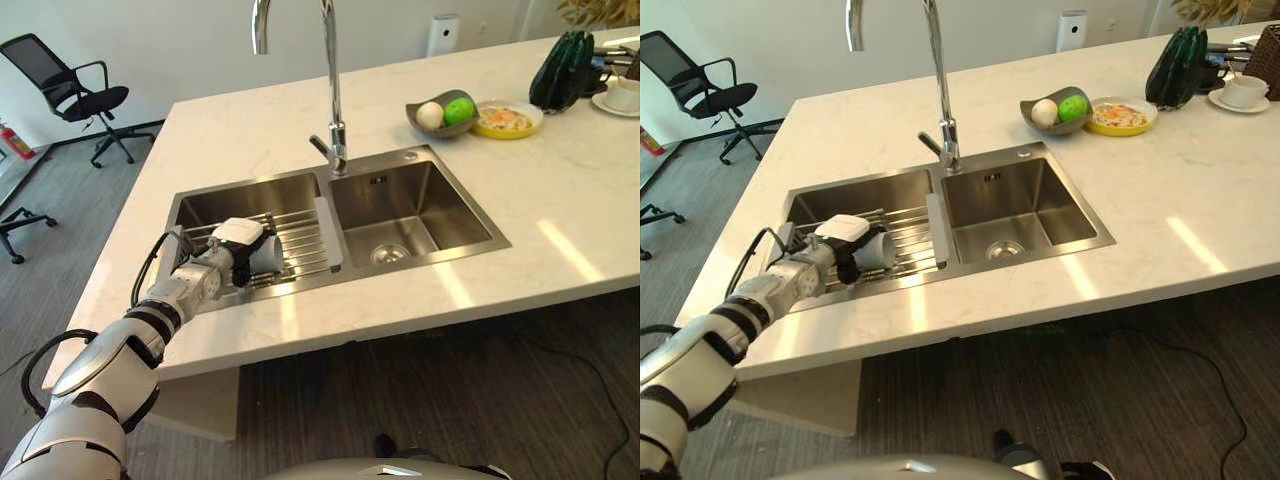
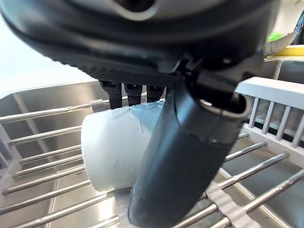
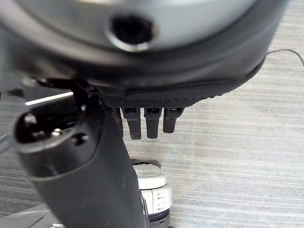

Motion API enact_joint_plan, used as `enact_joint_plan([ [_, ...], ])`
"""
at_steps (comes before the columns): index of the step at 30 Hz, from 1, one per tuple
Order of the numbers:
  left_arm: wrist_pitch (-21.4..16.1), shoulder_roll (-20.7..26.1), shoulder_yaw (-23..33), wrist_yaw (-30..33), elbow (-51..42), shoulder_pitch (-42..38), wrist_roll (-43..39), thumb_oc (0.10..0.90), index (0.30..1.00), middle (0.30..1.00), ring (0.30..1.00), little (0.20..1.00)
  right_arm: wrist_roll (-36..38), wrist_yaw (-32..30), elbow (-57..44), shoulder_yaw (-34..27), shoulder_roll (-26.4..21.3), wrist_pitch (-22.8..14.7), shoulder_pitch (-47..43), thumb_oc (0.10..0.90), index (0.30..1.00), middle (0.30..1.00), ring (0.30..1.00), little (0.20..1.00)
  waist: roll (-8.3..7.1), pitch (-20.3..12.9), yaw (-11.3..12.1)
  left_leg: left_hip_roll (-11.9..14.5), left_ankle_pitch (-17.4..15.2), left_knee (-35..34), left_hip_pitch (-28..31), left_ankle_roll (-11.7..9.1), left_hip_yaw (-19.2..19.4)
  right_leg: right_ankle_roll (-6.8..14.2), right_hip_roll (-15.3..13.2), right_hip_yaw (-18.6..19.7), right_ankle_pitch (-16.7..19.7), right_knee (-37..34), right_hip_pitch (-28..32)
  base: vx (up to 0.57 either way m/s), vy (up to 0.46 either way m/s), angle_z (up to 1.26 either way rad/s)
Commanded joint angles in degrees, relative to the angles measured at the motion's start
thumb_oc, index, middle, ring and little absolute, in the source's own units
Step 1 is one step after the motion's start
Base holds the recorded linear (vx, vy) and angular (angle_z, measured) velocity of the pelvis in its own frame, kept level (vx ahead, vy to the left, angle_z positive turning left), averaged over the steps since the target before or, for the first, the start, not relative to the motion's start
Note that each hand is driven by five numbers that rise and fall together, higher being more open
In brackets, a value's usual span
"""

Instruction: Place the dishes in the dishwasher.

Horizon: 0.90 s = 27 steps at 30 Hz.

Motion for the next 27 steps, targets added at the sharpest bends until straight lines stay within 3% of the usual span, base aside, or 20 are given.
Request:
enact_joint_plan([
  [1,2.76,2.28,2.56,-0.37,4.96,-8.53,0.96,0.441,0.361,0.361,0.361,0.361,-1.0,-0.37,1.44,2.07,0.04,-0.47,-2.05,0.8,0.9,0.9,0.9,0.9,-3.4,0.63,-0.56,-1.18,-3.57,0.39,1.62,-1.46,-0.7,5.25,-2.2,-0.06,-8.51,0.83,4.95,0.02,0.006,-0.04],
  [2,3.12,1.66,2.83,-0.87,8.01,-7.89,1.38,0.4,0.3,0.3,0.3,0.3,-1.14,-0.32,1.66,2.32,0.26,-0.32,-2.29,0.8,0.9,0.9,0.9,0.9,-3.48,0.55,-0.7,-1.11,-3.63,0.39,1.72,-1.48,-0.41,5.29,-2.14,0.09,-8.43,0.83,4.93,0.02,0.002,-0.04],
  [10,3.88,1.48,5.6,0.2,9.24,-6.67,0.05,0.4,0.3,0.3,0.3,0.3,-1.11,-0.44,1.51,2.41,0.65,-0.35,-2.37,0.8,0.9,0.9,0.9,0.9,-3.84,0.31,-0.42,-1.07,-3.77,0.39,2.08,-1.47,0.1,5.19,-1.9,0.54,-8.4,0.83,4.96,0.01,0.002,-0.06],
  [11,3.31,2.32,9.05,2.6,6.72,-5.04,-3.38,0.4,0.3,0.3,0.3,0.3,-0.79,-0.38,1.4,2.26,1.14,-0.57,-2.05,0.8,0.9,0.9,0.9,0.9,-4.18,0.14,0.1,-1.04,-3.73,0.39,2.14,-1.49,-0.09,5.07,-1.8,0.3,-8.49,0.83,5.15,0.0,-0.004,-0.05],
  [12,3.31,2.32,9.05,2.6,6.72,-5.04,-3.38,0.4,0.3,0.3,0.3,0.3,-0.79,-0.38,1.4,2.26,1.14,-0.57,-2.05,0.8,0.9,0.9,0.9,0.9,-4.18,0.14,0.1,-1.04,-3.73,0.39,2.14,-1.49,-0.09,5.07,-1.8,0.3,-8.49,0.83,5.15,0.0,-0.005,-0.08],
  [15,1.13,3.81,18.97,8.22,-3.63,-0.02,-13.81,0.4,0.3,0.3,0.3,0.3,-0.28,-0.62,0.77,1.72,1.75,-1.12,-1.68,0.8,0.9,0.9,0.9,0.9,-4.89,-0.13,1.02,-0.96,-3.67,0.39,2.1,-1.61,-0.68,4.83,-1.93,-0.4,-8.73,0.83,5.48,0.0,0.0,0.0],
  [16,1.13,3.81,18.97,8.22,-3.63,-0.02,-13.81,0.4,0.3,0.3,0.3,0.3,-0.28,-0.62,0.77,1.72,1.75,-1.12,-1.68,0.8,0.9,0.9,0.9,0.9,-4.89,-0.13,1.02,-0.96,-3.67,0.39,2.1,-1.61,-0.68,4.83,-1.93,-0.4,-8.73,0.83,5.48,0.0,0.0,0.0],
  [17,-0.89,3.15,24.63,11.53,-9.76,2.69,-20.0,0.4,0.3,0.3,0.3,0.3,0.0,-0.84,0.58,1.12,2.25,-1.27,-1.59,0.8,0.9,0.9,0.9,0.9,-5.34,-0.29,1.57,-0.91,-3.62,0.39,2.06,-1.67,-0.96,4.68,-1.97,-0.72,-8.84,0.83,5.56,0.0,0.0,0.0],
  [18,-0.89,3.15,24.63,11.53,-9.76,2.69,-20.0,0.4,0.3,0.3,0.3,0.3,0.0,-0.84,0.58,1.12,2.25,-1.27,-1.59,0.8,0.9,0.9,0.9,0.9,-5.34,-0.29,1.57,-0.91,-3.62,0.39,2.06,-1.67,-0.96,4.68,-1.97,-0.72,-8.84,0.83,5.56,0.0,-0.014,0.08],
  [20,-3.12,-0.21,35.47,15.9,-20.59,9.12,-29.88,0.4,0.3,0.3,0.3,0.3,0.03,-1.64,0.1,0.19,2.88,-1.3,-1.08,0.8,0.9,0.9,0.9,0.9,-5.92,-0.42,2.25,-0.89,-3.72,0.39,1.98,-1.65,-1.75,4.29,-2.06,-1.16,-8.99,0.83,5.86,0.02,-0.015,0.13],
  [22,-4.7,-2.83,42.05,20.79,-35.08,12.73,-32.58,0.4,0.3,0.3,0.3,0.3,-0.02,-2.46,-0.6,-0.79,2.81,-1.23,-0.57,0.8,0.9,0.9,0.9,0.9,-6.22,-0.53,3.0,-0.93,-3.92,0.39,1.78,-1.55,-2.53,3.98,-2.16,-1.64,-9.19,0.83,6.04,0.01,-0.011,0.11],
  [25,-4.66,-3.17,43.75,21.19,-38.8,14.24,-31.8,0.4,0.3,0.3,0.3,0.3,-0.1,-2.56,-0.68,-0.85,2.56,-1.15,-0.49,0.8,0.9,0.9,0.9,0.9,-6.18,-0.65,3.08,-0.99,-4.04,0.39,1.76,-1.47,-2.74,3.93,-2.18,-1.76,-9.24,0.83,6.09,0.0,-0.003,0.08],
  [27,-5.65,-2.58,49.94,21.42,-49.82,21.42,-28.25,0.4,0.3,0.3,0.3,0.3,-0.7,-2.48,-0.12,-1.57,2.88,-0.62,-0.8,0.8,0.9,0.9,0.9,0.9,-6.09,-0.6,5.36,-1.3,-4.31,0.39,1.59,-1.08,-3.72,3.62,-2.21,-2.04,-9.43,0.83,6.24,0.01,-0.02,0.2],
])
